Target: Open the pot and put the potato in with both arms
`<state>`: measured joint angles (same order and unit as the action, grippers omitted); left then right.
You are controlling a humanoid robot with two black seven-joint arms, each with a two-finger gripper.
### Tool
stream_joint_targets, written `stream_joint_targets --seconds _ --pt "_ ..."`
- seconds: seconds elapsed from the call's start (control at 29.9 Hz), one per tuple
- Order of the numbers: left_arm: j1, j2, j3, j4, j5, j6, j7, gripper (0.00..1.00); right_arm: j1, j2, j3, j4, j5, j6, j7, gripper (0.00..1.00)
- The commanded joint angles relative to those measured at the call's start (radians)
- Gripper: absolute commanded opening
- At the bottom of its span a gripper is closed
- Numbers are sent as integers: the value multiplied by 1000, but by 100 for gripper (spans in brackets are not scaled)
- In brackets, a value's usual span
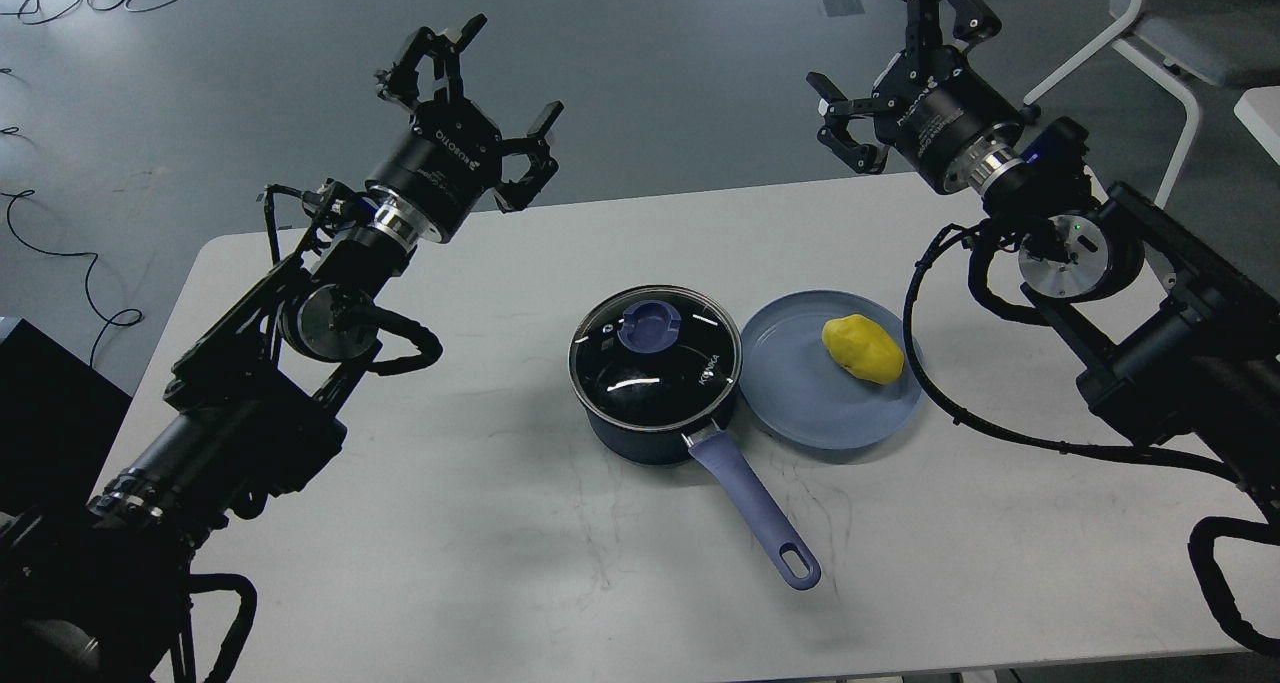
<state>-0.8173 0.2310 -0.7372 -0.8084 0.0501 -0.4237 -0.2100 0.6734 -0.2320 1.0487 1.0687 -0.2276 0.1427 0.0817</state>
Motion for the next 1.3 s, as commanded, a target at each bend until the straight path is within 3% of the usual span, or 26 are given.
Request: stream_joint_targets --seconds 0.0,0.6,0.77,1.27 --pt "39 -21 -28 -2 -4 5 0 98 11 7 2 -41 8 0 -2 100" --pt "84 -15 -25 0 -4 43 4 98 25 48 -61 -101 -7 21 -3 100" --pt "93 -16 -24 0 -4 49 9 98 26 51 -68 -113 -13 29 -51 100" --pt "110 2 -8 6 2 109 15 98 -26 76 -88 -112 -44 25 -56 100"
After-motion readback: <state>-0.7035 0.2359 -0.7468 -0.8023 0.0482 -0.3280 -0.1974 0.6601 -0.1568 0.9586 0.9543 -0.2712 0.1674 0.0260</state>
